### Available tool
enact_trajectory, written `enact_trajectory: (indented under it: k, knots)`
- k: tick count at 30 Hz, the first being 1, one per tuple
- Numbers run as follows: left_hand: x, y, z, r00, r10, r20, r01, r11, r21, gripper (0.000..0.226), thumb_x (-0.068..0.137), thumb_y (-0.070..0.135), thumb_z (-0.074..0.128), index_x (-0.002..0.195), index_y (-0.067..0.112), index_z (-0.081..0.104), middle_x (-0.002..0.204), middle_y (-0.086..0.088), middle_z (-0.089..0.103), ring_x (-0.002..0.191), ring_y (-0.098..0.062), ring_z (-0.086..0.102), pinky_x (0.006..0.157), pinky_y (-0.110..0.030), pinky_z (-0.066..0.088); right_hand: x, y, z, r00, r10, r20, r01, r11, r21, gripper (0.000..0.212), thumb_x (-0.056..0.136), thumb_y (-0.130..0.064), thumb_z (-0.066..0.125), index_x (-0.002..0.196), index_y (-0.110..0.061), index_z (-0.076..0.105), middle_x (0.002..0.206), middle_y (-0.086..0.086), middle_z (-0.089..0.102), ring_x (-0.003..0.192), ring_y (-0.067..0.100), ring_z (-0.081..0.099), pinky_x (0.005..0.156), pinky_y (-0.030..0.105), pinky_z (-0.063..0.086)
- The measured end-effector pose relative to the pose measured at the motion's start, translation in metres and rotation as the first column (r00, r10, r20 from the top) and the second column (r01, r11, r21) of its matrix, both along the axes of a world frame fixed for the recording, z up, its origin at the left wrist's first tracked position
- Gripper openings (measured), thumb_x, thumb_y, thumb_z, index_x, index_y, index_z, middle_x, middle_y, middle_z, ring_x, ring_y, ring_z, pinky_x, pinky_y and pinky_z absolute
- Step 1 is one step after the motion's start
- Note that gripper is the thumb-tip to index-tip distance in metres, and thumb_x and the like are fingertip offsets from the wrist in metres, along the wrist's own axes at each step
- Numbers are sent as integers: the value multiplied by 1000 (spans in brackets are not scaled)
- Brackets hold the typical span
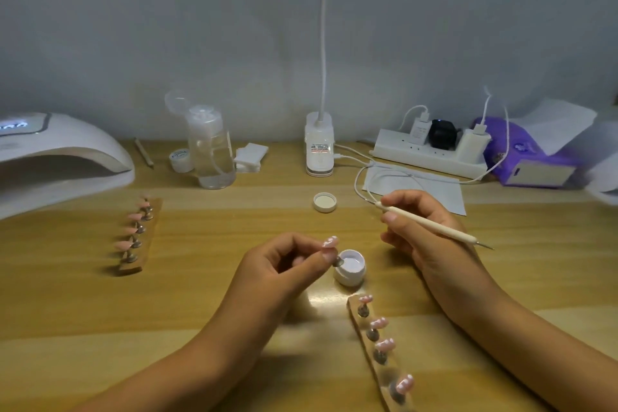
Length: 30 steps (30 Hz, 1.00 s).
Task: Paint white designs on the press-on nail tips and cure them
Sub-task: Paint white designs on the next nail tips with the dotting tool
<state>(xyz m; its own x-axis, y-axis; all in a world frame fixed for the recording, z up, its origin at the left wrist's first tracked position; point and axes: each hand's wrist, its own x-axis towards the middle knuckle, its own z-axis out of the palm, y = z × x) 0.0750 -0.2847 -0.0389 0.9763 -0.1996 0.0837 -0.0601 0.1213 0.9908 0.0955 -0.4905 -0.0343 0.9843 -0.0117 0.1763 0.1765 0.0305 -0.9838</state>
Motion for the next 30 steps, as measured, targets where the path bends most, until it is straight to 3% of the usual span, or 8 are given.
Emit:
enact_trajectory:
  k: [4,6,8,11,15,25,27,30]
  knots:
    - [-3,0,4,1000,21,12,-21,1000,-3,15,69,34,82,74,22,75,76,-5,59,67,-8,45,60,-10,38,1,1,1,1000,-20,-13,20,1000,6,13,81,-28,66,93,-28,70,88,-5,69,83,8,63,77,26,54]
    - [-11,1,8,970,-34,243,10,995,98,22,76,38,79,75,17,73,70,4,56,64,-8,45,60,-16,37,2,3,2,999,-40,0,40,999,20,9,89,-18,61,95,-22,68,81,-5,67,81,9,62,79,27,53]
    - [-24,-4,12,799,-182,574,-4,952,308,19,82,34,74,74,17,72,66,13,51,60,-4,41,61,-12,34,2,4,3,998,-55,15,55,998,32,11,93,-12,58,95,-19,65,77,-5,65,78,8,60,77,27,51]
    - [-41,-13,9,538,-338,773,-150,863,482,17,82,25,76,68,17,72,65,11,50,67,0,41,76,-3,28,2,3,3,999,-46,24,46,999,-9,11,94,-13,57,96,-21,65,76,-8,65,77,6,60,73,21,53]
    - [-45,-14,5,421,-419,804,-267,790,552,22,86,30,70,66,21,72,65,6,56,63,-12,40,63,-16,27,3,3,1,999,-35,32,36,999,-28,16,94,-17,59,91,-29,67,78,-7,66,79,7,61,72,23,52]
    - [-36,-5,1,358,-623,696,-180,685,706,15,85,33,73,74,25,75,67,8,59,70,-9,44,65,-16,24,-2,-3,6,983,-31,180,58,988,-142,9,93,-14,61,97,-23,60,84,-10,65,83,9,62,74,22,53]
    - [-35,-1,2,376,-636,674,-154,674,722,14,82,29,76,71,22,73,66,7,57,65,-12,45,64,-16,27,-6,-13,14,926,50,375,135,882,-452,18,89,-8,66,100,-19,60,94,-6,65,88,12,61,75,24,52]
    - [-34,3,5,500,-541,676,-63,756,651,14,77,19,74,67,16,66,65,9,46,61,-7,39,61,-14,28,-10,-31,15,809,353,470,333,384,-861,43,71,8,76,110,-7,64,109,14,65,98,29,61,77,36,55]
